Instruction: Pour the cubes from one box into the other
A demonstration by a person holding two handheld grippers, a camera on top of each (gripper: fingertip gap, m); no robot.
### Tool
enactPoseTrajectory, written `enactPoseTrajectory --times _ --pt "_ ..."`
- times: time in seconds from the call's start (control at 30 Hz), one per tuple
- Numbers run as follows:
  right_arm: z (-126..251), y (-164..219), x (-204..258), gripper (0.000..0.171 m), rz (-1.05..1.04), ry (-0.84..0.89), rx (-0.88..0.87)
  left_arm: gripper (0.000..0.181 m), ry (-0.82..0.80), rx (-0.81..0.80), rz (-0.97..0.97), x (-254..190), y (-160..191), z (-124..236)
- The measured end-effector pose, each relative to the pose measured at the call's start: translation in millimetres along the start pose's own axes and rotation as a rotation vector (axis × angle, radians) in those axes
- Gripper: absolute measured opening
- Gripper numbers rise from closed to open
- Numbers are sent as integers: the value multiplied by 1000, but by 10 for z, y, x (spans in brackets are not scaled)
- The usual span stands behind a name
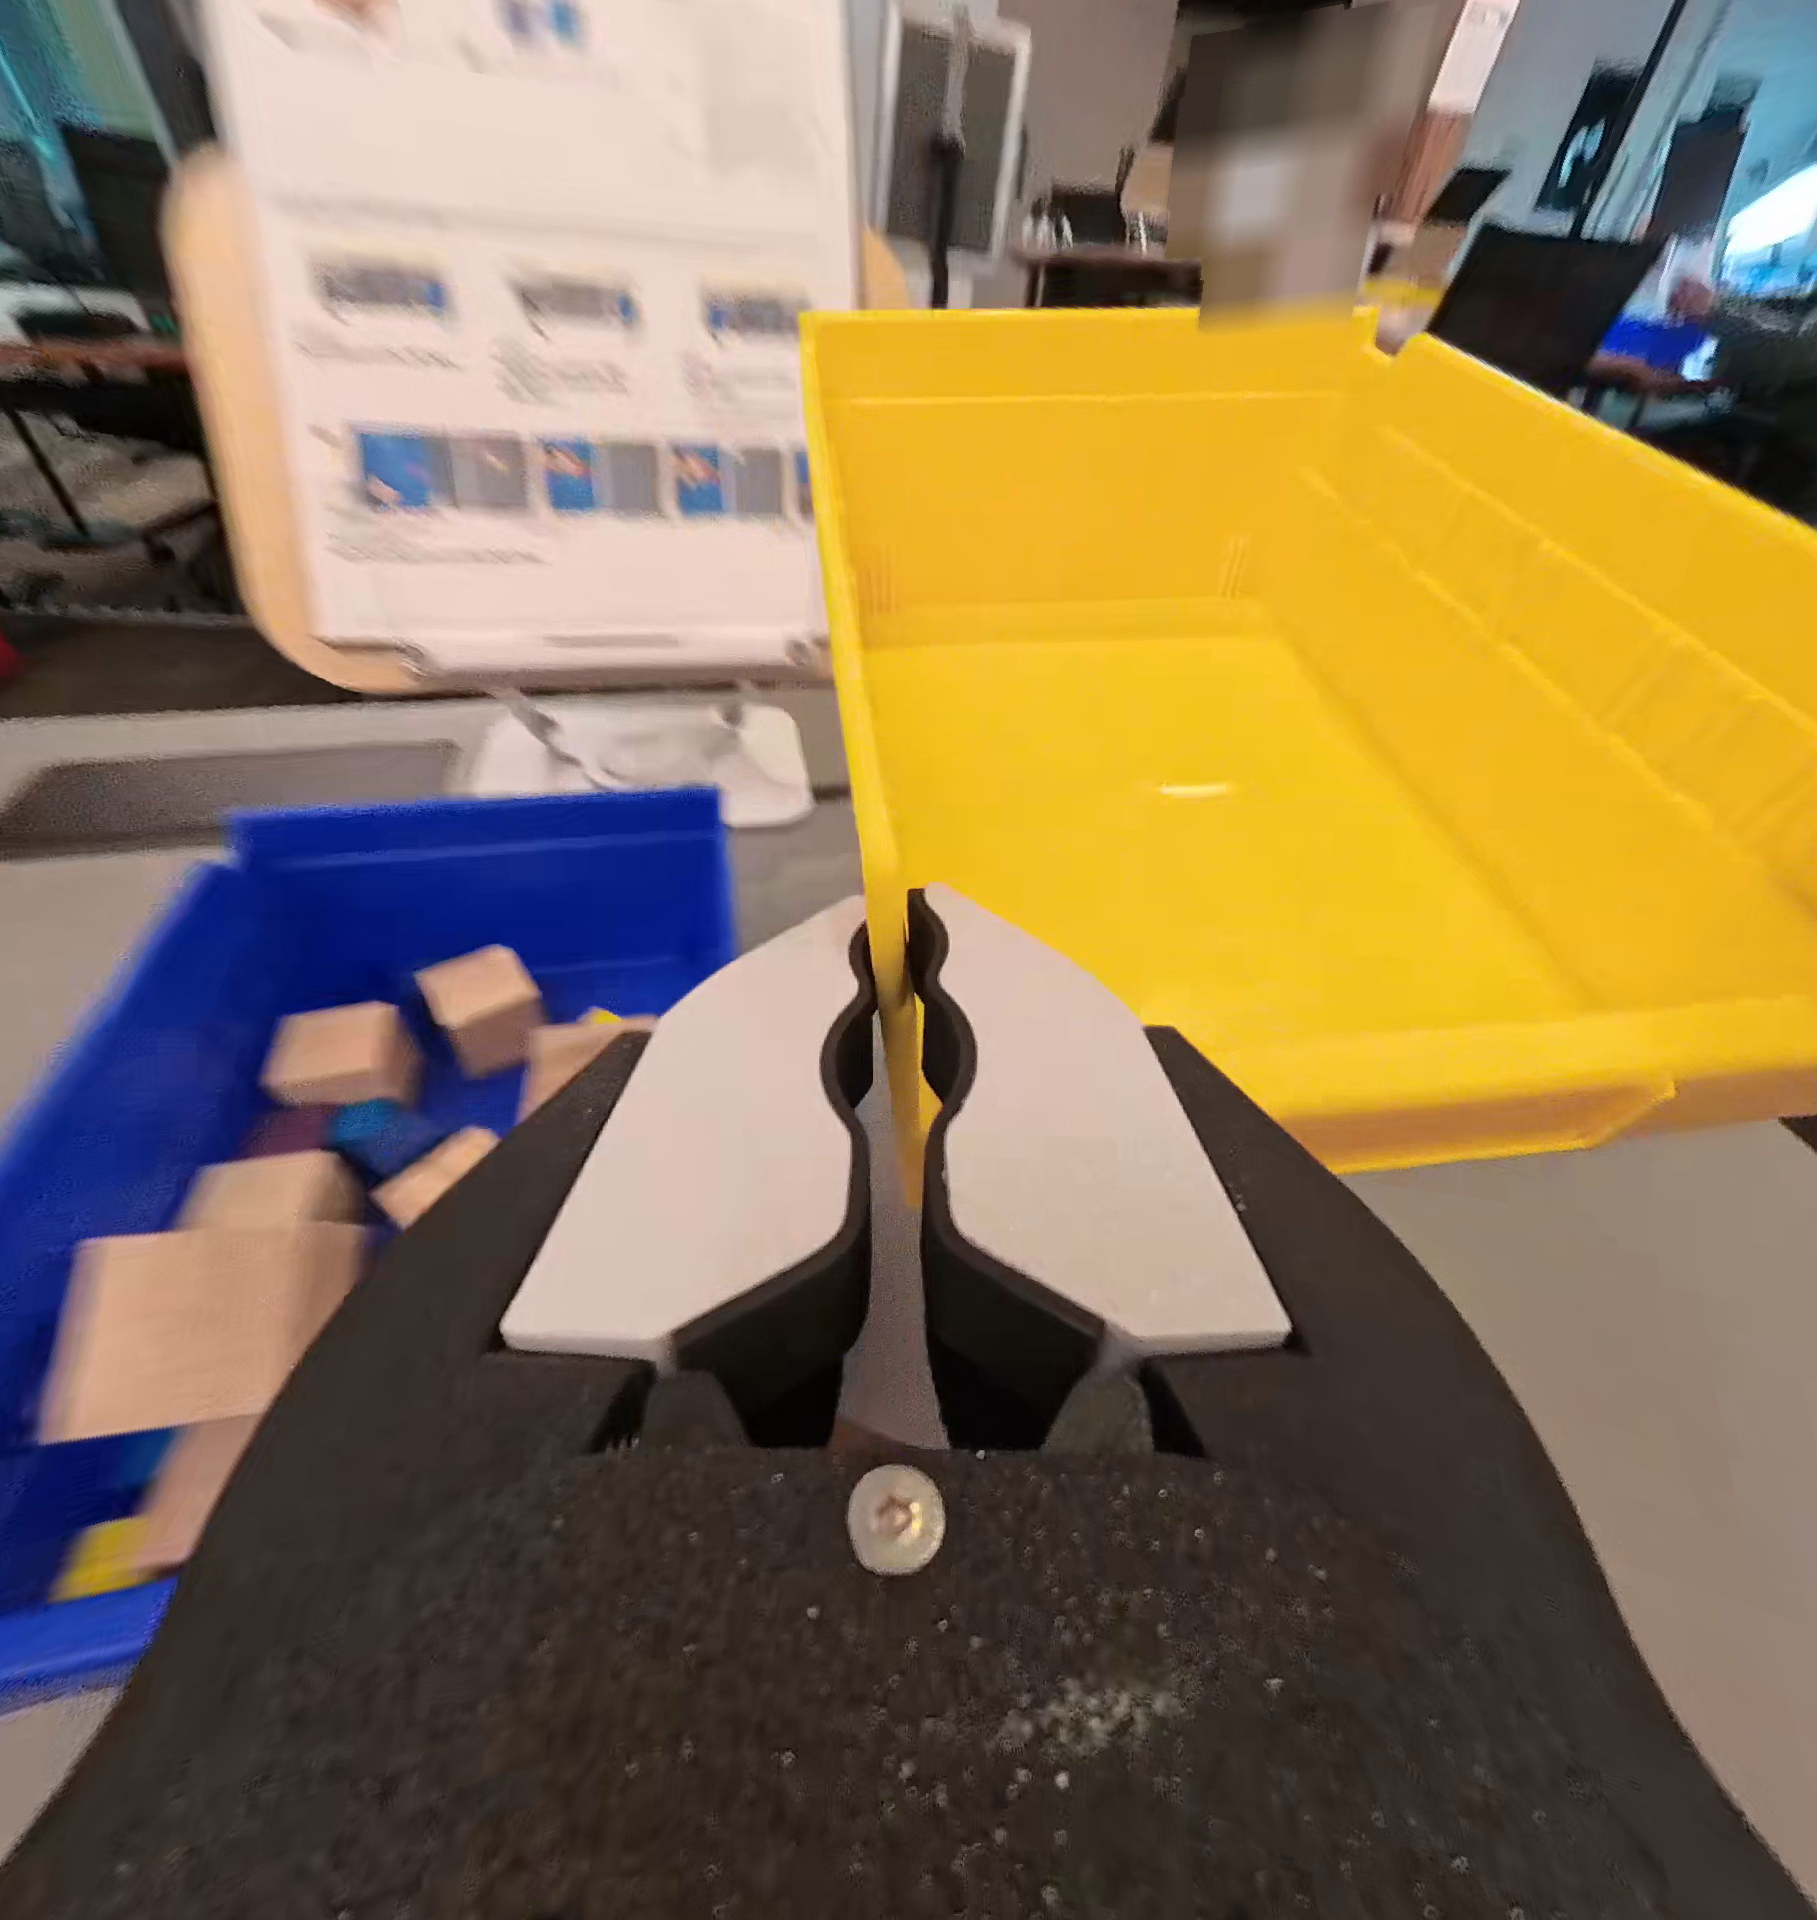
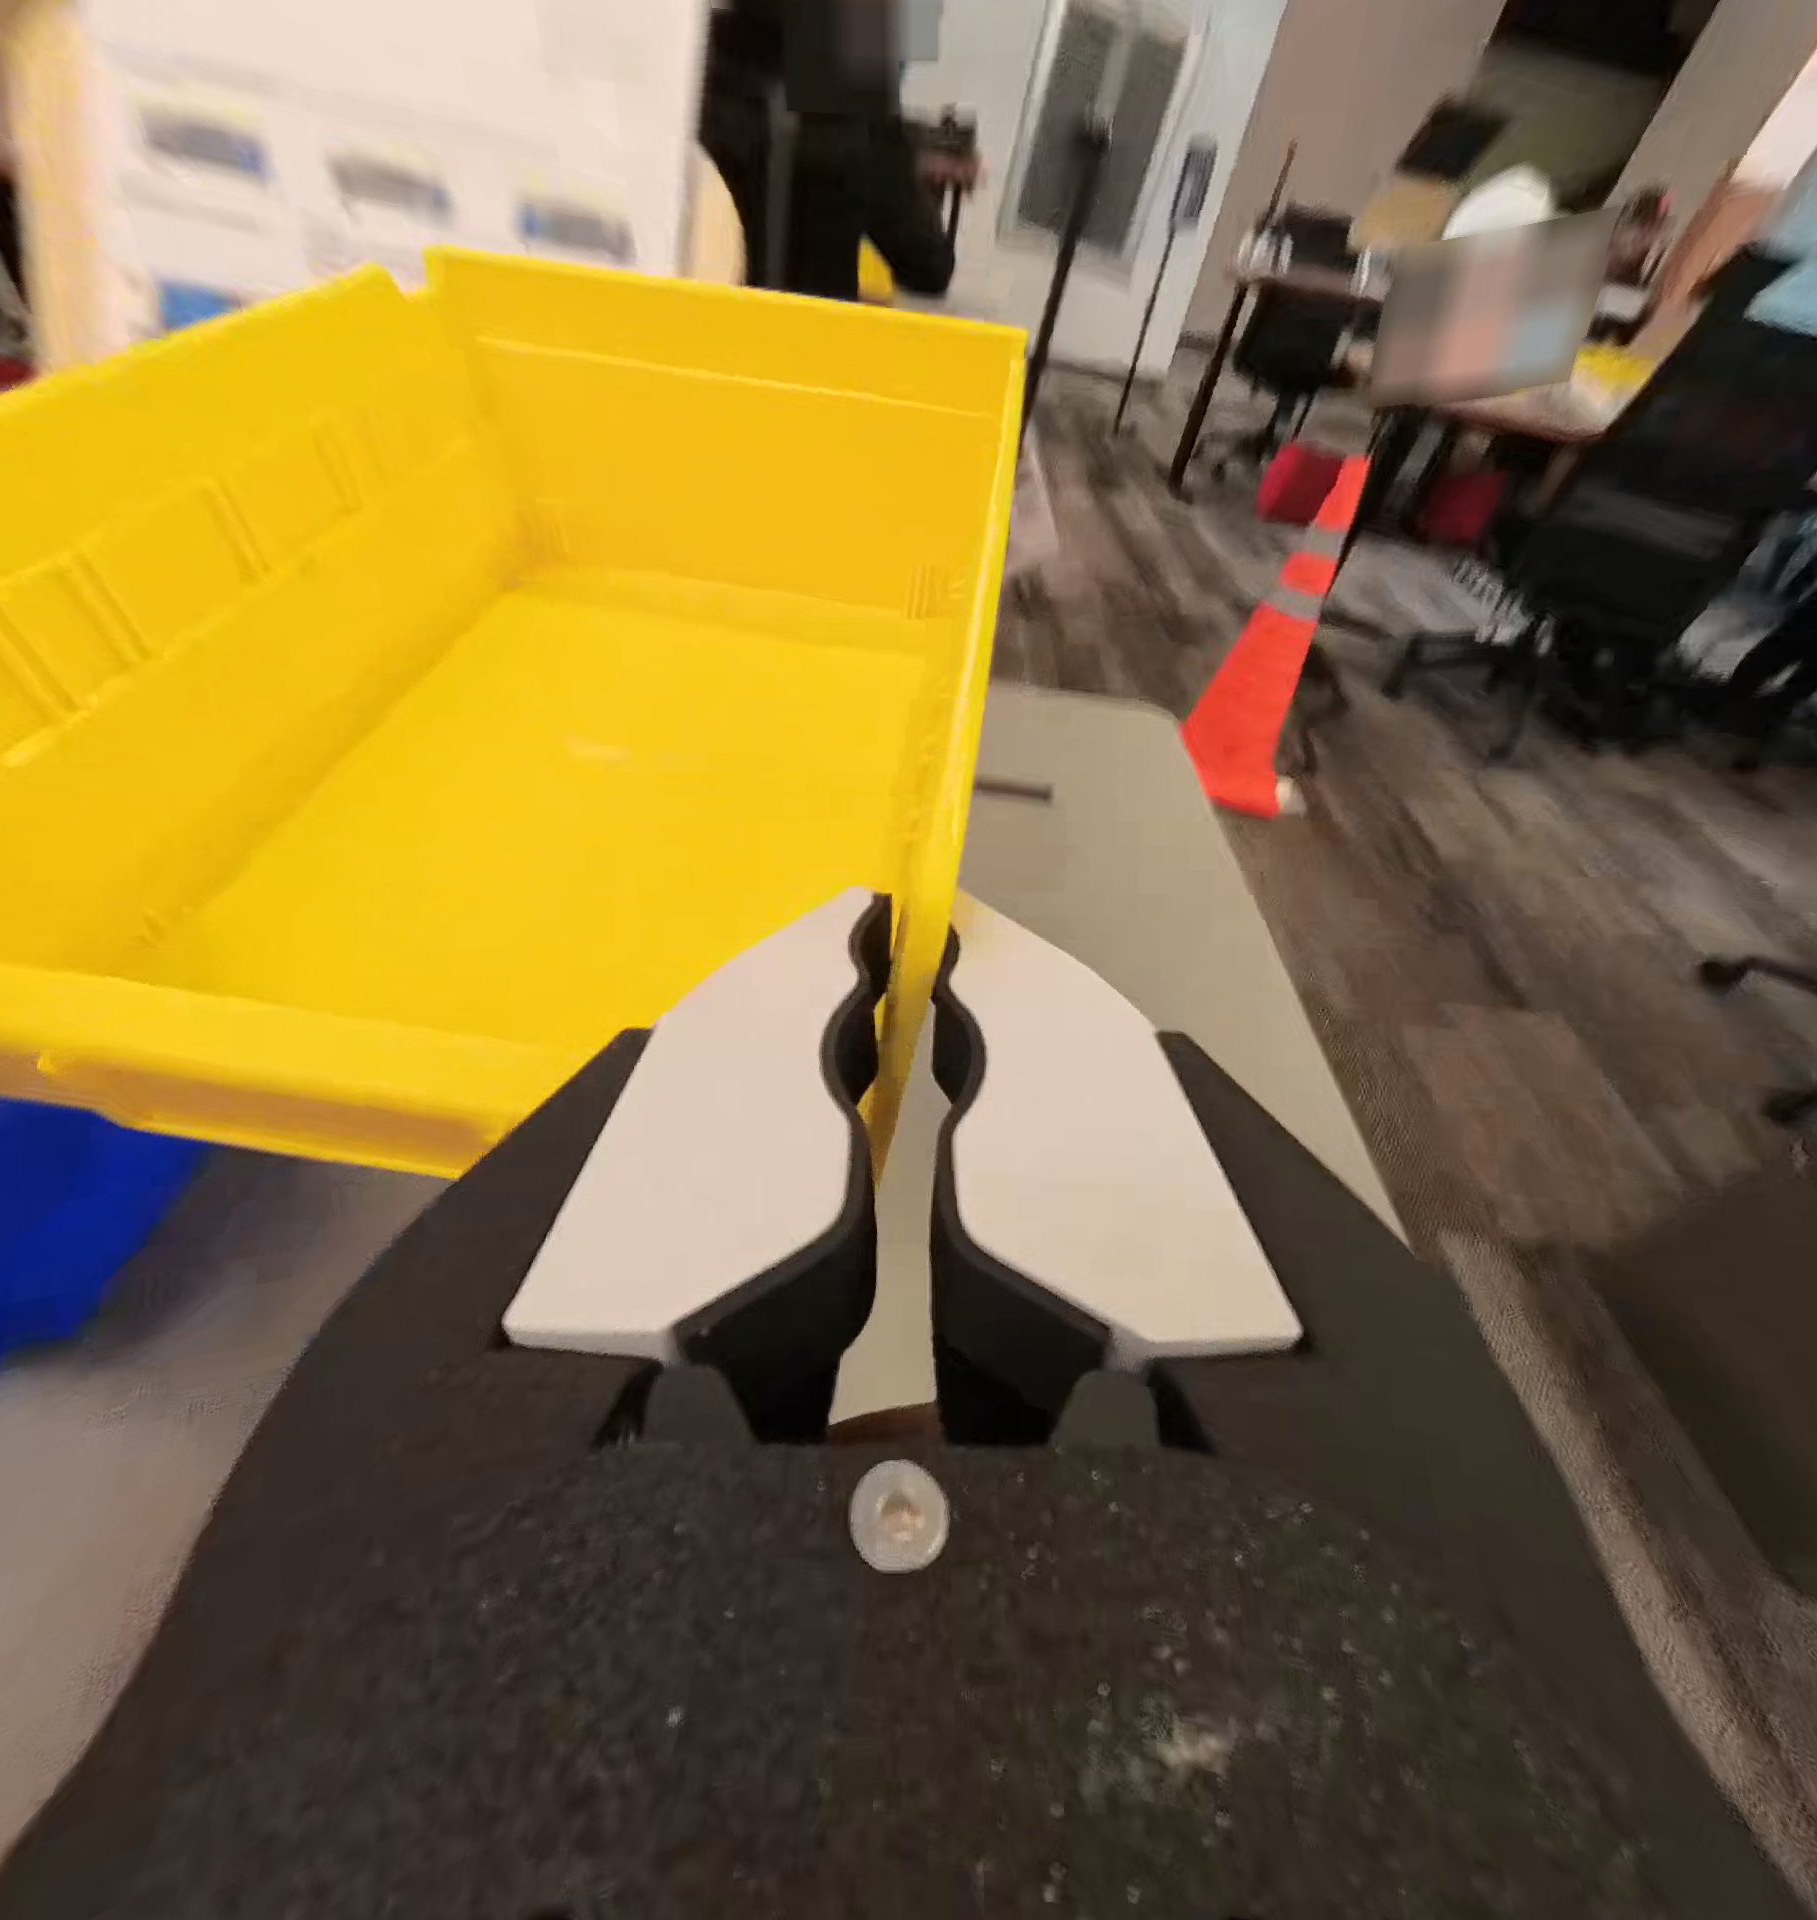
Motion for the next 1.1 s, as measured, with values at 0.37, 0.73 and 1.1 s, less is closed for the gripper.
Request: enactPoseTrajectory --times 0.37,0.73,1.1 --pt "-538 1281 -1062 3 -278 22 92 7 81 164 -106 -1117 1066 -658" --pt "-619 1636 -1178 4 -406 -21 215 17 187 240 -91 -1268 1374 -676" --pt "-134 821 -812 44 -184 57 75 53 466 194 -134 -489 608 116"
Point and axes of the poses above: each gripper's, where its closed fingertips meet, z back along the fingers, y out of its underside, x = y × z across the jaws, the point moved 4 cm from there along z, back along the fingers, and after that the axes turned 5 degrees about -y, right-handed, at the moved point
